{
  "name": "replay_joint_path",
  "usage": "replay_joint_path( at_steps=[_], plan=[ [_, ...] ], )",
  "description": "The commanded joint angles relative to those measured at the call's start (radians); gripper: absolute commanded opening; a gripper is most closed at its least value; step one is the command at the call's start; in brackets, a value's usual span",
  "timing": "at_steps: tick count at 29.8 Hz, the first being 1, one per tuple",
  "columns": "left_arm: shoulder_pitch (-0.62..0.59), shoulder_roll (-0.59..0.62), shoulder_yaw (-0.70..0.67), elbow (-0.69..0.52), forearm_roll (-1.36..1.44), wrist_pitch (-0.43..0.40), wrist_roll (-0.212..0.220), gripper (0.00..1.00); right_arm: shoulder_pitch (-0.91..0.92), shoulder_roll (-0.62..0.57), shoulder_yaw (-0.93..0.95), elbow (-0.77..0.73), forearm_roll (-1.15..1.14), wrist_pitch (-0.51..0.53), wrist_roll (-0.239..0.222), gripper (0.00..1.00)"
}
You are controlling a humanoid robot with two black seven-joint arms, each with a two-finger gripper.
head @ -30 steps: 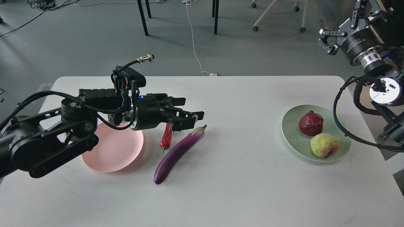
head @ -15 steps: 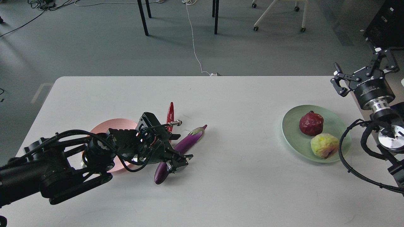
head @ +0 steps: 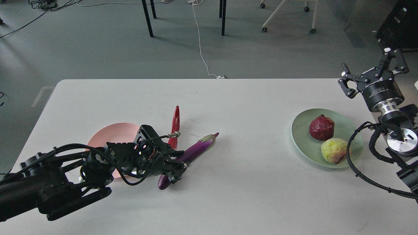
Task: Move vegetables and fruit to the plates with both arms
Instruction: 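Lift the eggplant with the left gripper and lay it on the pink plate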
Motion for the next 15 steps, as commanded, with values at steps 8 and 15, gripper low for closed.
replay_joint_path(
  at_steps=[8, 15],
  plan=[
    [-0.003, 0.264, -0.170, -0.168, -0.186, 0.004, -0.012, 0.10, 0.003, -0.006, -0.002, -0.002, 0.000, 0.000, 0.000, 0.99],
    [0.062, 0.522, -0.118, -0.151, -0.306, 0.094, -0.070, 0.13, 0.005, -0.002, -0.005, 0.001, 0.000, 0.000, 0.000, 0.99]
  ],
)
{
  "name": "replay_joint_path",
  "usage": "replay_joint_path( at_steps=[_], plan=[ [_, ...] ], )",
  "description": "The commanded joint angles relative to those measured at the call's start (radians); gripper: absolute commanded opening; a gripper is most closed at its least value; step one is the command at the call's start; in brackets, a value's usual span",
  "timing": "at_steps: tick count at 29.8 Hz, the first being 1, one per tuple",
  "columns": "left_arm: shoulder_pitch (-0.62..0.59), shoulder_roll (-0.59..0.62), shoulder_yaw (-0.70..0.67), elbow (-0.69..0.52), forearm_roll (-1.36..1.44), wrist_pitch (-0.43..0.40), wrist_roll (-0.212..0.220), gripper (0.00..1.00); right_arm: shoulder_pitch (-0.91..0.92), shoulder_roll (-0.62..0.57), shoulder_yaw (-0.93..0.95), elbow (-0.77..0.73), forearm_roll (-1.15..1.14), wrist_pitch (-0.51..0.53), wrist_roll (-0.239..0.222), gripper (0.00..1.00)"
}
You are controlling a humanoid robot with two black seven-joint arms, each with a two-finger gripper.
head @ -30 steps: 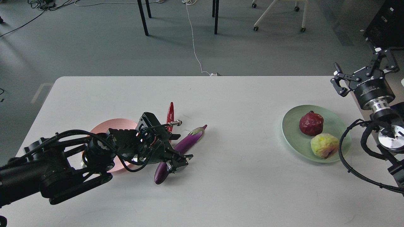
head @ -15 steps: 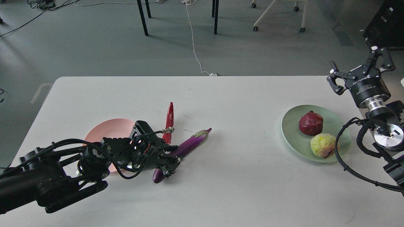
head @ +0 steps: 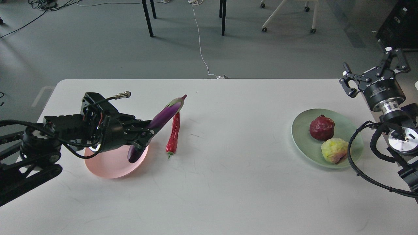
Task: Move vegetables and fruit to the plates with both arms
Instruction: 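Lift the eggplant with the left gripper and lay it on the pink plate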
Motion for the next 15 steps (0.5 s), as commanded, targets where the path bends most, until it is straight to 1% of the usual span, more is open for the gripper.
replay_joint_path(
  at_steps=[1, 4, 7, 8, 9, 11, 12, 13, 15],
  plan=[
    [0.068, 0.099, 0.032, 0.017, -0.023, 0.066, -0.023, 0.14, 0.000, 0.003, -0.001, 0.002, 0.000, 0.000, 0.000, 0.99],
    [0.131, 0.104, 0.033, 0.063, -0.026, 0.109, -0.023, 0.16, 0.000, 0.003, -0.003, 0.002, -0.001, 0.000, 0.000, 0.99],
    [0.151, 0.088, 0.033, 0.116, -0.029, 0.135, -0.023, 0.22, 0.000, 0.003, -0.003, 0.007, -0.002, 0.000, 0.000, 0.99],
    [0.153, 0.081, 0.033, 0.127, -0.031, 0.141, -0.019, 0.27, 0.001, 0.003, -0.003, 0.007, -0.002, 0.000, 0.000, 0.99],
    [0.153, 0.070, 0.033, 0.136, -0.037, 0.142, -0.016, 0.36, 0.001, 0.003, -0.003, 0.008, -0.002, 0.000, 0.000, 0.99],
    [0.150, 0.047, 0.032, 0.138, -0.039, 0.142, -0.017, 0.63, 0.001, 0.003, -0.004, 0.008, -0.002, 0.000, -0.001, 0.99],
    [0.150, 0.041, 0.032, 0.138, -0.037, 0.144, -0.020, 0.72, 0.001, 0.003, -0.004, 0.010, -0.002, 0.000, -0.001, 0.99],
    [0.148, 0.038, 0.032, 0.138, -0.039, 0.144, -0.023, 0.75, 0.001, 0.003, -0.006, 0.010, -0.002, 0.000, -0.001, 0.99],
    [0.150, 0.038, 0.032, 0.138, -0.040, 0.144, -0.025, 0.75, 0.001, 0.004, -0.006, 0.009, -0.002, 0.000, -0.001, 0.99]
  ],
)
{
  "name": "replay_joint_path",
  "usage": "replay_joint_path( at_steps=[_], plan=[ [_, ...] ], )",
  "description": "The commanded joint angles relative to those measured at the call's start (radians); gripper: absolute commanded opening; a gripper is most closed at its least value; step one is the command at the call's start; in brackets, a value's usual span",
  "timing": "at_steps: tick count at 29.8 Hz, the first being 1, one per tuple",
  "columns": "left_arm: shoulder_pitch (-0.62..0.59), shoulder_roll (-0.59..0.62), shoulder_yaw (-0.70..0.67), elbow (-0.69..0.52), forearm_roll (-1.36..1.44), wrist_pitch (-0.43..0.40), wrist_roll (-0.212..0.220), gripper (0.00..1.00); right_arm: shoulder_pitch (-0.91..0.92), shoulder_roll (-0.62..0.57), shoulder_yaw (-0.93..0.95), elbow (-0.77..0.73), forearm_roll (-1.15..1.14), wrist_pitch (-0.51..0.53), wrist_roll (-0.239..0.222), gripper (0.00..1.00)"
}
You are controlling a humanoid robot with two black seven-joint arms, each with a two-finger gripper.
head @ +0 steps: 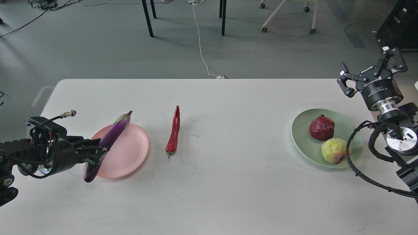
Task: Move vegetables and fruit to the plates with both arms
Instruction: 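Lift the eggplant with the left gripper and lay it on the pink plate, then release the eggplant and move the left gripper to the red chili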
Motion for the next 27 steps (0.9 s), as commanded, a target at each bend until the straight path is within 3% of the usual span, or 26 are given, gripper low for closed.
replay_joint_path(
  at_steps=[1, 9, 14, 16, 20, 22, 27],
  plan=[
    [0.000, -0.006, -0.001, 0.001, -0.005, 0.001, -0.004, 0.75, 0.000, 0.002, -0.002, 0.001, 0.000, 0.000, 0.000, 0.99],
    [-0.034, -0.007, -0.033, 0.001, -0.023, 0.001, -0.003, 0.80, -0.002, 0.002, -0.005, -0.001, 0.000, 0.000, 0.000, 0.99],
    [-0.190, -0.077, -0.030, 0.001, -0.074, -0.018, 0.016, 0.80, -0.006, 0.002, -0.007, 0.001, 0.000, 0.000, 0.001, 0.99],
    [-0.230, -0.152, -0.029, 0.004, -0.065, -0.053, 0.056, 0.80, -0.006, 0.002, -0.007, 0.001, 0.000, 0.000, 0.000, 0.99],
    [-0.270, -0.324, -0.029, 0.036, -0.065, -0.088, 0.184, 0.79, -0.005, -0.009, -0.005, 0.001, 0.000, 0.000, 0.000, 0.99],
    [-0.269, -0.396, -0.026, 0.076, -0.062, -0.091, 0.220, 0.78, -0.005, -0.012, 0.002, -0.001, 0.000, 0.000, 0.001, 0.99],
    [-0.270, -0.487, 0.057, 0.168, -0.034, -0.099, 0.232, 0.77, -0.008, -0.029, 0.005, -0.004, 0.000, 0.000, 0.001, 0.99]
  ],
)
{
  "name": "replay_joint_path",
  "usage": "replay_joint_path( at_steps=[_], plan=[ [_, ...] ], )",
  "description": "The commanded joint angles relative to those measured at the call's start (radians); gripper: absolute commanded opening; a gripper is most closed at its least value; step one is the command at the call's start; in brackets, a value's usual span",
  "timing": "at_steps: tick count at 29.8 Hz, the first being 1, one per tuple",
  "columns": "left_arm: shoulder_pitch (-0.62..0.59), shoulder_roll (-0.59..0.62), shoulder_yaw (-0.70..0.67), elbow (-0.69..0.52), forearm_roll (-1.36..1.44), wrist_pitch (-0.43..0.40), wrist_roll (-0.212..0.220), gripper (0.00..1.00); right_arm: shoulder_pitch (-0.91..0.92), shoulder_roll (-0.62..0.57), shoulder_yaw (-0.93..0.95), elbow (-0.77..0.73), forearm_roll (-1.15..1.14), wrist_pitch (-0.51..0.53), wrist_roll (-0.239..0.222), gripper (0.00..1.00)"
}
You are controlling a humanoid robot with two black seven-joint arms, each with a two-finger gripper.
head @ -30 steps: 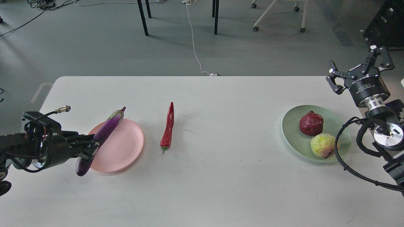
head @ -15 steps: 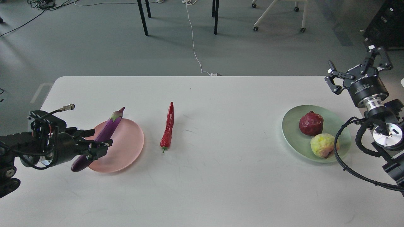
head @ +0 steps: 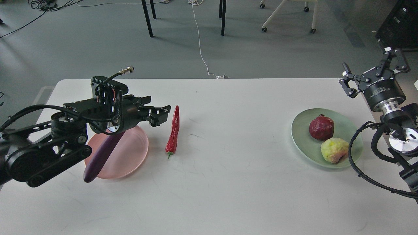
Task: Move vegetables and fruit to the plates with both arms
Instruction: 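Release the eggplant and move the left gripper to the red chili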
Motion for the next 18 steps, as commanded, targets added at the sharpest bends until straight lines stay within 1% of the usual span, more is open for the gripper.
replay_joint_path(
  at_steps=[1, 3, 4, 6, 9, 16, 18],
  plan=[
    [0.000, -0.043, 0.072, 0.049, 0.035, -0.002, 0.005, 0.75, -0.004, -0.011, 0.001, -0.001, 0.000, 0.000, 0.000, 0.99],
    [0.006, -0.043, 0.119, 0.051, 0.082, -0.002, 0.004, 0.64, -0.008, -0.011, 0.001, -0.001, 0.000, 0.000, 0.000, 0.99],
    [0.007, -0.046, 0.138, 0.051, 0.105, -0.002, 0.002, 0.63, -0.010, -0.011, 0.001, -0.001, 0.000, 0.000, 0.000, 0.99],
    [0.009, -0.064, 0.164, 0.054, 0.148, 0.001, 0.002, 0.62, -0.011, -0.009, 0.003, -0.002, 0.000, 0.000, 0.002, 0.99],
    [0.012, -0.103, 0.165, 0.071, 0.154, 0.000, 0.005, 0.62, -0.011, -0.009, 0.004, -0.004, 0.000, 0.000, 0.002, 0.99],
    [0.012, -0.104, 0.167, 0.074, 0.156, -0.003, 0.005, 0.61, -0.011, -0.009, 0.003, -0.004, 0.000, 0.000, 0.002, 0.99],
    [0.013, -0.104, 0.169, 0.074, 0.157, -0.006, 0.005, 0.58, -0.011, -0.009, 0.003, -0.006, 0.000, 0.000, 0.002, 0.99]
  ],
)
